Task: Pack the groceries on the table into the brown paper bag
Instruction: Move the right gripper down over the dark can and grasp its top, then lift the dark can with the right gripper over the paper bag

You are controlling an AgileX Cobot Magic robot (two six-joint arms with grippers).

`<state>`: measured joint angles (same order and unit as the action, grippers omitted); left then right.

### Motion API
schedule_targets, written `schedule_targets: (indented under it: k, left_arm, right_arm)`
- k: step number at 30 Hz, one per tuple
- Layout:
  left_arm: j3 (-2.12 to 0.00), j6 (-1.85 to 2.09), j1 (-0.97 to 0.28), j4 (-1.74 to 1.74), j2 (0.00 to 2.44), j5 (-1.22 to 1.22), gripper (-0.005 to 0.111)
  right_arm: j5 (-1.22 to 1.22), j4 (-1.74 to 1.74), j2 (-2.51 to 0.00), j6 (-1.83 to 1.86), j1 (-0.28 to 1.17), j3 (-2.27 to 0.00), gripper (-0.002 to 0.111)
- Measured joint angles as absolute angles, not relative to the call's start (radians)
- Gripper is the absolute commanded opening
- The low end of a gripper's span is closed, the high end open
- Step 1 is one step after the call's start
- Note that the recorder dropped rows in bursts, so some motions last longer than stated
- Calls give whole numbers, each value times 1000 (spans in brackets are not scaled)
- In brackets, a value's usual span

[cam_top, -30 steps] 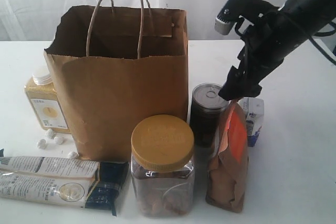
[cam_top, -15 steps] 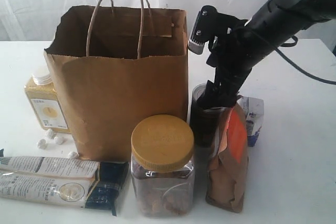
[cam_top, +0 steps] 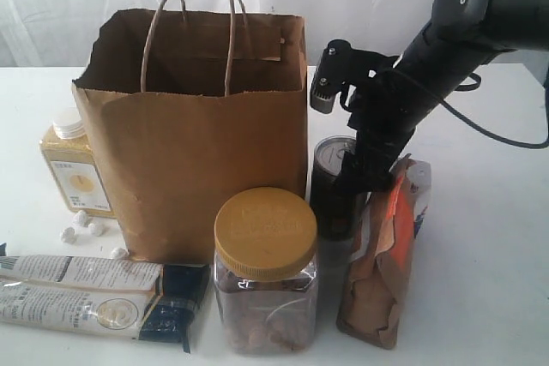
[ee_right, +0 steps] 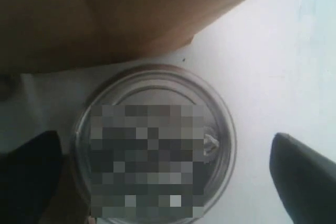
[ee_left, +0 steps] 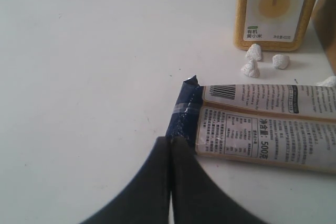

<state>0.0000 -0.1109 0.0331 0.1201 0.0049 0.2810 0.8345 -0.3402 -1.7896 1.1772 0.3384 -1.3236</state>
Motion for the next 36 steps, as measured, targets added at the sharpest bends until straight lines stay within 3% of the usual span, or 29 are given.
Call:
schedule_targets:
  k: [5,18,36]
  left_arm:
    - [0,-111,33,120,5,281,0]
    - [0,-111,33,120,5,281,0]
    - [0,-111,33,120,5,281,0]
  right_arm:
    - [828,-344,-1795,1177,338,-1324,103]
    - [831,-359,-1830,1145,338,-1324,85]
    - [831,-359,-1830,1103,338,-1324,32]
